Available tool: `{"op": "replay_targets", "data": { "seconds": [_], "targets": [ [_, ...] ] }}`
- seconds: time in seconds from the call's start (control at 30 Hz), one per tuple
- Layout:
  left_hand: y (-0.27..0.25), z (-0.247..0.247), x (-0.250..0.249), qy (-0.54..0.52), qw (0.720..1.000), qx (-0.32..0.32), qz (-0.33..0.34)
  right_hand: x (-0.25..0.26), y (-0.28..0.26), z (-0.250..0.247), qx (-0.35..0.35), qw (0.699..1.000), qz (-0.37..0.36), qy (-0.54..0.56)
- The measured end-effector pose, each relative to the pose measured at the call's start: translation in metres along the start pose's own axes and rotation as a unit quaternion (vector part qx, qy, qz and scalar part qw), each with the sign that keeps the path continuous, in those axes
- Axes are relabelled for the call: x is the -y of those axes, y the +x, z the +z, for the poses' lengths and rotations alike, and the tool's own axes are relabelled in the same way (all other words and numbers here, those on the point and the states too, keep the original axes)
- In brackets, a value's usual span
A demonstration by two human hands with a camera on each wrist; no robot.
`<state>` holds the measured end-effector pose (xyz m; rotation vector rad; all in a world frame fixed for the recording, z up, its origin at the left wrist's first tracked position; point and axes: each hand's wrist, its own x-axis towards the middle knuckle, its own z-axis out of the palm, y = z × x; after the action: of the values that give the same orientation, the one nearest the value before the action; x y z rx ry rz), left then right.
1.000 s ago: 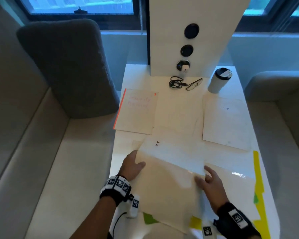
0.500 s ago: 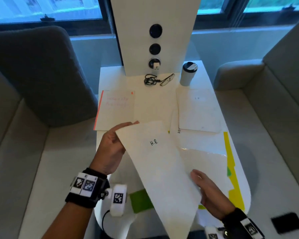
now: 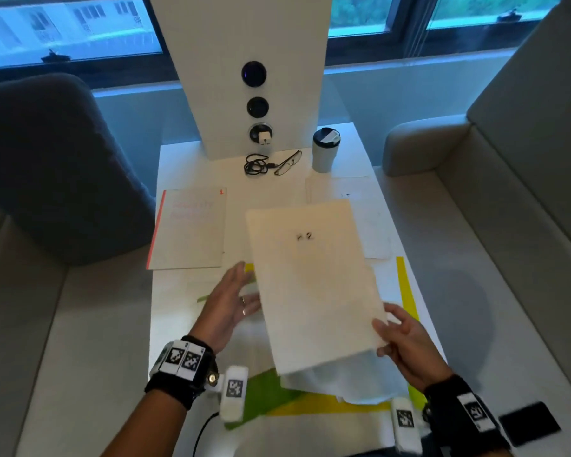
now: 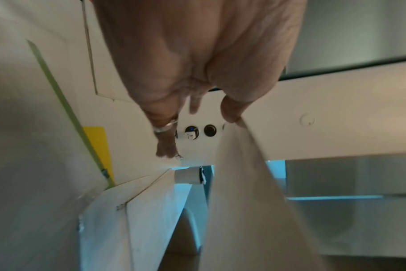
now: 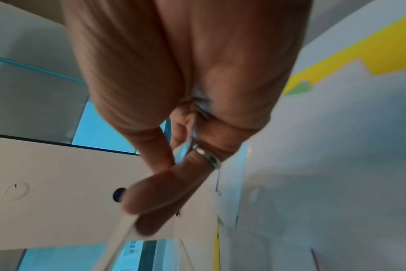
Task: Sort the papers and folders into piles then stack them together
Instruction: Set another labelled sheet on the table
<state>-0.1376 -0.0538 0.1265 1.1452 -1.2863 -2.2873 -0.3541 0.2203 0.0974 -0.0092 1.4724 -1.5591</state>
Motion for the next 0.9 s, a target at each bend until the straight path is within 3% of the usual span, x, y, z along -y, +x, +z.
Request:
{"op": "replay_targets", "data": {
  "seconds": [0.1,0.13,0.2,0.3,0.37,0.53,0.63,0.73,0.8,0.9],
  "targets": [
    [0.006,0.006,0.034,0.168,0.984,-0.003,-0.067,0.019,0.047,-0.012,-0.075,0.996,-0.046,0.015],
    [0.009,0.004,0.051,0.276,0.958,-0.001,-0.080,0.024,0.067,-0.017,-0.101,0.993,-0.058,0.018],
    [0.013,-0.008,0.089,0.465,0.878,0.008,-0.115,0.035,0.110,-0.026,-0.136,0.989,-0.055,0.014],
    [0.010,-0.028,0.143,0.597,0.787,0.004,-0.153,0.051,0.159,-0.033,-0.158,0.986,-0.050,-0.017],
    [-0.001,-0.034,0.165,0.647,0.754,0.008,-0.116,0.056,0.184,-0.038,-0.166,0.985,-0.036,-0.035],
    [-0.029,-0.050,0.185,0.616,0.787,-0.008,-0.022,0.064,0.216,-0.040,-0.188,0.976,0.001,-0.105],
    [-0.032,-0.056,0.187,0.616,0.787,-0.017,-0.026,0.067,0.229,-0.045,-0.217,0.957,0.013,-0.189],
    [-0.024,-0.056,0.181,0.634,0.773,-0.017,-0.024,0.063,0.237,-0.052,-0.233,0.938,0.037,-0.255],
    [-0.007,-0.057,0.167,0.651,0.757,-0.020,-0.055,0.062,0.231,-0.050,-0.260,0.901,0.048,-0.343],
    [0.025,-0.059,0.142,0.683,0.722,-0.037,-0.107,0.053,0.202,-0.029,-0.277,0.870,0.010,-0.408]
  ]
}}
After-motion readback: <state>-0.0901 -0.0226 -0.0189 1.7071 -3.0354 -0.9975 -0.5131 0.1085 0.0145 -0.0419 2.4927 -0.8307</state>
